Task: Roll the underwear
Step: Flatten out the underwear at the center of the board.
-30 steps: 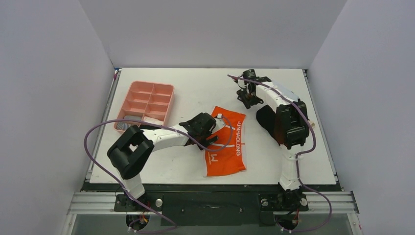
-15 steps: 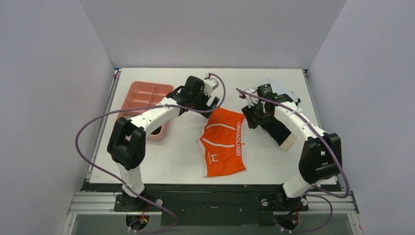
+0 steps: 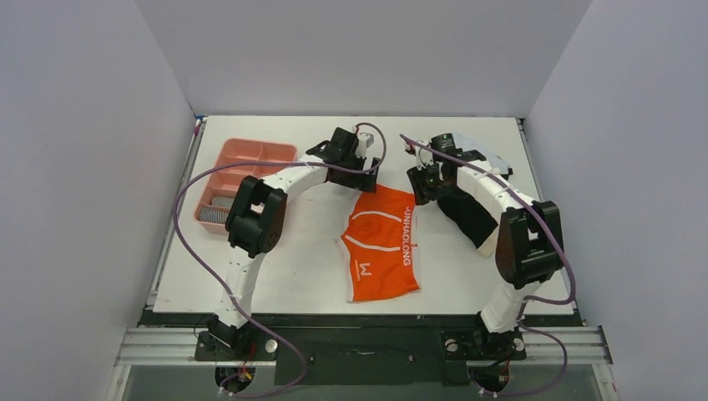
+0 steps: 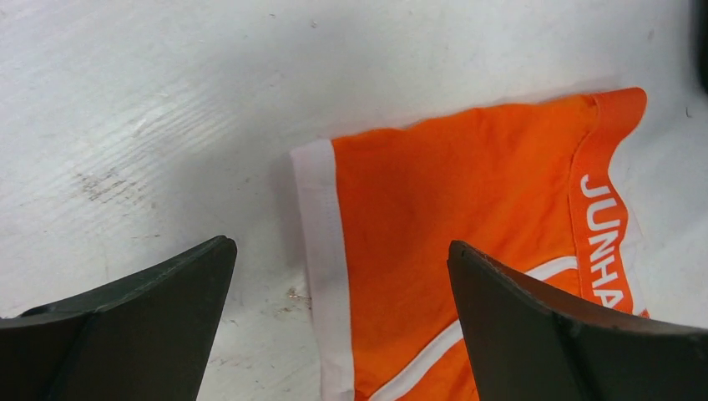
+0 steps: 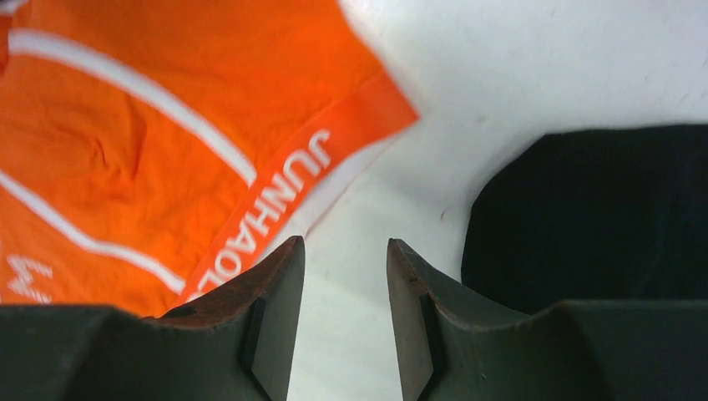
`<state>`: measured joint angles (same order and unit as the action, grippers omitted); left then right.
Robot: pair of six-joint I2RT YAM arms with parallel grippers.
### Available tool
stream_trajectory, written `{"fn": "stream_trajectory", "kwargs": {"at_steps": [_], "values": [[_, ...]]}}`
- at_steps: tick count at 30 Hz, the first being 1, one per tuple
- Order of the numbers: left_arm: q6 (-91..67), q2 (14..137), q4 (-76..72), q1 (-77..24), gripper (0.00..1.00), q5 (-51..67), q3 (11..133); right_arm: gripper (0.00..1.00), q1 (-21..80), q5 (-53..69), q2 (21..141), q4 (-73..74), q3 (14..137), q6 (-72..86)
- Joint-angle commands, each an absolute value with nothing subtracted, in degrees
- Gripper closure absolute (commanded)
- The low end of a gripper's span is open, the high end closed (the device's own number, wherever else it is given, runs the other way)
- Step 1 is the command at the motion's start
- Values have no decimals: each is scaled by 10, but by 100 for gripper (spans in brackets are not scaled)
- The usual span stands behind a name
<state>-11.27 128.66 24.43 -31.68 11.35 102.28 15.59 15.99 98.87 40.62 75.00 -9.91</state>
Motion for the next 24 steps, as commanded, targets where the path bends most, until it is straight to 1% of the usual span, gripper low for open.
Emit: {"fn": "stream_trajectory", "kwargs": {"at_steps": [1,2,7,11,12,13,14,15,17,18,19,21,24], "values": [[-134,1291,224,-311,0,115,1037,62,136,177,1041,366,808,-47],[-136,1295,225,-310,5,117,1040,62,135,183,1051,366,810,-44],[-161,1329,221,-304,16,145,1055,62,131,191,1049,368,793,-56],[-181,1351,216,-302,31,170,1072,62,128,198,1032,378,781,-70],[-183,1353,210,-301,37,172,1071,62,127,201,1026,383,779,-74],[-187,1355,207,-301,39,178,1069,62,127,203,1023,388,779,-81],[-188,1357,202,-301,46,180,1067,62,127,208,1018,397,778,-85],[-191,1358,200,-301,49,183,1067,62,127,210,1015,401,777,-93],[-196,1359,197,-298,68,186,1062,62,127,218,1008,411,774,-102],[-199,1358,193,-294,74,185,1060,62,127,219,1003,415,771,-105],[-205,1356,192,-292,87,185,1057,62,127,218,1002,416,769,-109],[-212,1350,188,-279,100,176,1050,62,127,214,996,418,766,-112],[-222,1328,180,-264,100,157,1032,62,127,209,996,421,771,-112]]}}
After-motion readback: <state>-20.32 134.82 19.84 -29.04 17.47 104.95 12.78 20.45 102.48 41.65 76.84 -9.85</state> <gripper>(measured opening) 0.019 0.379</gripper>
